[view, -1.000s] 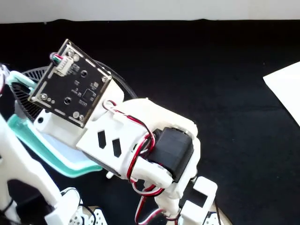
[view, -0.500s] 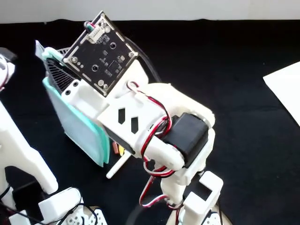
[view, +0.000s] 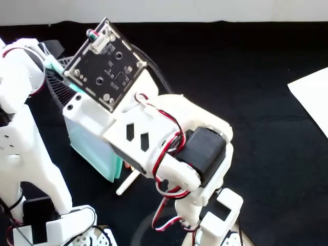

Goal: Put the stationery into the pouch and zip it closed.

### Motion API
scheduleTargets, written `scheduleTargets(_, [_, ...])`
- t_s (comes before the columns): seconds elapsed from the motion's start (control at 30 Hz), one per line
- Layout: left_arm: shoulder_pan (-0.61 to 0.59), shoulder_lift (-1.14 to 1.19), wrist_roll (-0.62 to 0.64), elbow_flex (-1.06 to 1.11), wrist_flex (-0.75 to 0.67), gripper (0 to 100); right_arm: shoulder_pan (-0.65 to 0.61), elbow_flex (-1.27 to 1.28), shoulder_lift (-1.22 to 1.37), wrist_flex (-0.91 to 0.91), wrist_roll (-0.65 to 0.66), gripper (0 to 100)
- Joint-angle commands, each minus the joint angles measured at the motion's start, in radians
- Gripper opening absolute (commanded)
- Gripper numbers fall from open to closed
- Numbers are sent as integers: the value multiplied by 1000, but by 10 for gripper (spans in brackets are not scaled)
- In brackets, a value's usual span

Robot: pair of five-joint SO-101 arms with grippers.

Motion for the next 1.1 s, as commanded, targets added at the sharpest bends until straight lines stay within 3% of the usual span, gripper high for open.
scheduleTargets(0.0, [21, 1, -8, -28, -14, 267, -21, -33, -8, -1, 5, 5])
scheduleTargets(0.17, [16, 1, -94, 5, 52, 266, -19, -33, -8, -1, 5, 5])
scheduleTargets(0.47, [-113, -5, -101, 64, 66, 266, -16, -33, -5, 1, 5, 5])
scheduleTargets(0.97, [-18, -12, -100, 65, 114, 266, -19, -30, -5, 1, 5, 5])
scheduleTargets(1.07, [-22, -15, -157, 87, 115, 261, -19, -28, -4, 1, 5, 5])
